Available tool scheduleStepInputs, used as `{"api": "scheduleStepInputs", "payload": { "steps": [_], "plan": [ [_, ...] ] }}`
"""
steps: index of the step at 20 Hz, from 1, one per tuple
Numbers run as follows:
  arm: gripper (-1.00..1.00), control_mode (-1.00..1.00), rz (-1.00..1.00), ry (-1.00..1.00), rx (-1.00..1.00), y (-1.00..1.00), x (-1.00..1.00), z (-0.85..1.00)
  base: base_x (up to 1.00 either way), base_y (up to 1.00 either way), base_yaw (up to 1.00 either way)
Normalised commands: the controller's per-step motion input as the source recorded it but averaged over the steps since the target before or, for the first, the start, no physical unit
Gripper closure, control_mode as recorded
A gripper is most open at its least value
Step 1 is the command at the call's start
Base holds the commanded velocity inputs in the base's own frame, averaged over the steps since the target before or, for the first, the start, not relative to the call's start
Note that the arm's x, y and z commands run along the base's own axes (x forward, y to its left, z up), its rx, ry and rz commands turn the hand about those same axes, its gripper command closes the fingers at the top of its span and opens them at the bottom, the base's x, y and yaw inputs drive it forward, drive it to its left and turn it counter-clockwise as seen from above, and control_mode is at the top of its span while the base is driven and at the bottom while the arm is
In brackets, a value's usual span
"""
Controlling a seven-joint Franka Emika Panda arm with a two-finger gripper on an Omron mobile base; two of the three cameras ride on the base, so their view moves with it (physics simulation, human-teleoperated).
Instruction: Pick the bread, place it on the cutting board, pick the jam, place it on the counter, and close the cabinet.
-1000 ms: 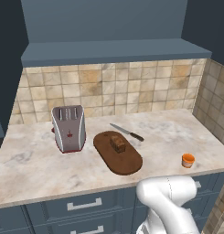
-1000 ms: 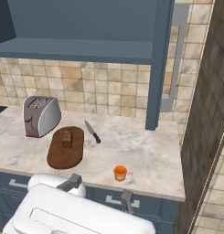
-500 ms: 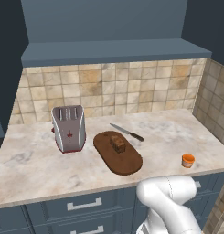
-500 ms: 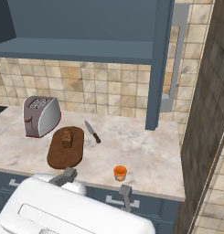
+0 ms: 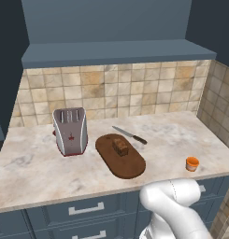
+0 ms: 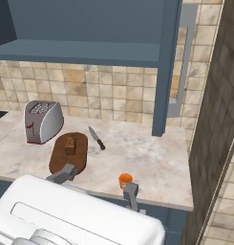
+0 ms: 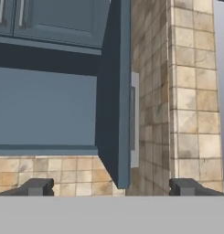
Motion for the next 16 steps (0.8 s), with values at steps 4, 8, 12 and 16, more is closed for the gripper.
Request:
{"api": "scheduleStepInputs", "payload": {
  "steps": [4,8,12,16],
  "plan": [
    [-1.0,-1.0,0.0,0.0,0.0,0.0,0.0,0.01,0.0,0.0,0.0],
    [-1.0,-1.0,0.0,0.0,0.0,0.0,0.0,0.0,0.0,0.0,0.0],
    [-1.0,-1.0,0.0,0.0,0.0,0.0,0.02,0.0,0.0,0.0,0.0],
    [-1.0,-1.0,0.0,0.0,0.0,0.0,0.06,0.0,0.0,0.0,0.0]
  ]
}}
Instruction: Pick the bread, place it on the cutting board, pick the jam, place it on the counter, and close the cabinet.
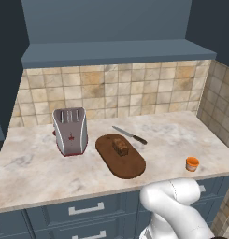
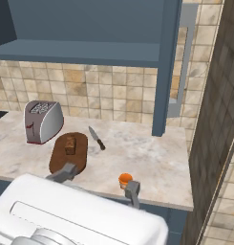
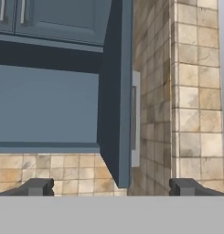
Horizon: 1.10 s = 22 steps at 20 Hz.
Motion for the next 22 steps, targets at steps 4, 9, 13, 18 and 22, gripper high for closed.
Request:
{"api": "scheduleStepInputs", "payload": {
  "steps": [4,9,13,18,22],
  "plan": [
    [-1.0,-1.0,0.0,0.0,0.0,-0.04,0.07,0.01,0.0,0.0,0.0],
    [-1.0,-1.0,0.0,0.0,0.0,-0.09,0.17,0.05,0.0,0.0,0.0],
    [-1.0,-1.0,0.0,0.0,0.0,-0.07,0.18,0.02,0.0,0.0,0.0],
    [-1.0,-1.0,0.0,0.0,0.0,-0.11,0.18,0.01,0.0,0.0,0.0],
    [-1.0,-1.0,0.0,0.0,0.0,-0.12,0.19,0.0,0.0,0.0,0.0]
  ]
}}
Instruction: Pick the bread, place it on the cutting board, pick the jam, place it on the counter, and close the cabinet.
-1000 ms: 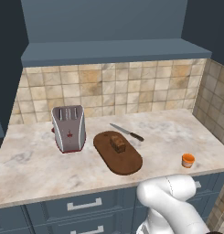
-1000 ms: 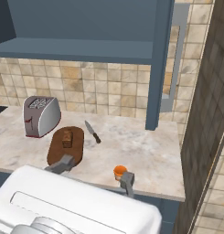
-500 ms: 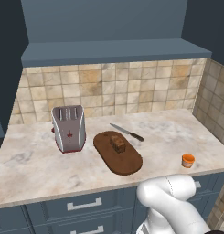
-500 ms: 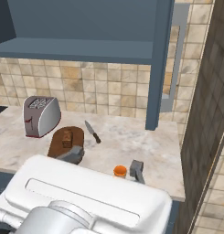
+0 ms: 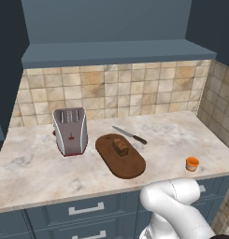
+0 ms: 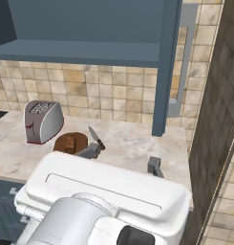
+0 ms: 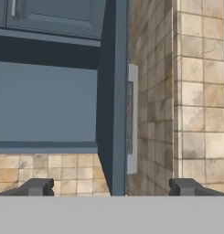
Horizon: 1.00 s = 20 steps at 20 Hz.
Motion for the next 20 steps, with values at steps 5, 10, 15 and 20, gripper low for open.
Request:
{"api": "scheduleStepInputs", "payload": {
  "steps": [5,10,15,20],
  "plan": [
    [-1.0,-1.0,0.0,0.0,0.0,-0.1,0.18,0.0,0.0,0.0,0.0],
    [-1.0,-1.0,0.0,0.0,0.0,-0.15,0.17,0.0,0.0,0.0,0.0],
    [-1.0,-1.0,0.0,0.0,0.0,-0.08,0.14,0.0,0.0,0.0,0.0],
    [-1.0,-1.0,0.0,0.0,0.0,-0.05,0.1,0.0,0.0,0.0,0.0]
  ]
}}
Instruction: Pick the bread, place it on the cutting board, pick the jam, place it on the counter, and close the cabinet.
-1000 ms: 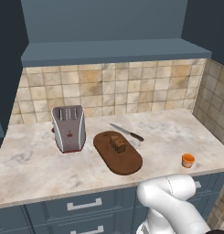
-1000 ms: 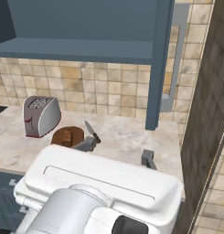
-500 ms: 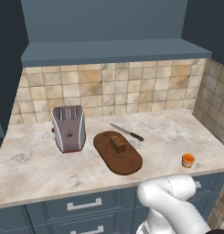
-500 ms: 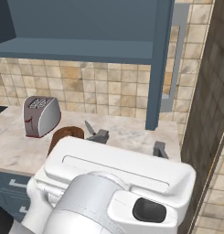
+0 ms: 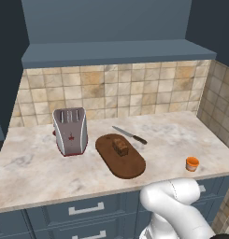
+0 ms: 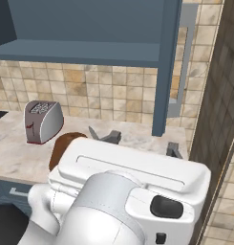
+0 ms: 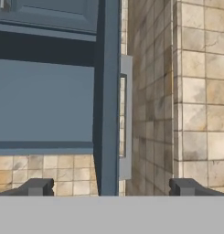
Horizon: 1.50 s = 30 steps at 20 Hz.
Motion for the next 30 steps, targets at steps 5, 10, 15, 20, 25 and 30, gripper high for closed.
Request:
{"api": "scheduleStepInputs", "payload": {
  "steps": [5,10,15,20,25,30],
  "plan": [
    [-1.0,-1.0,0.0,0.0,0.0,-0.05,0.11,0.0,0.0,0.0,0.0],
    [-1.0,-1.0,0.0,0.0,0.0,-0.05,0.14,0.0,0.0,0.0,0.0],
    [-1.0,-1.0,0.02,0.0,0.0,-0.07,0.12,0.0,0.0,0.0,0.0],
    [-1.0,-1.0,0.05,0.0,0.0,-0.03,0.17,0.0,0.0,0.0,0.0],
    [-1.0,-1.0,0.05,0.0,0.0,0.0,0.17,0.0,0.0,0.0,0.0],
    [-1.0,-1.0,0.05,0.0,0.0,0.0,0.18,0.0,0.0,0.0,0.0]
  ]
}}
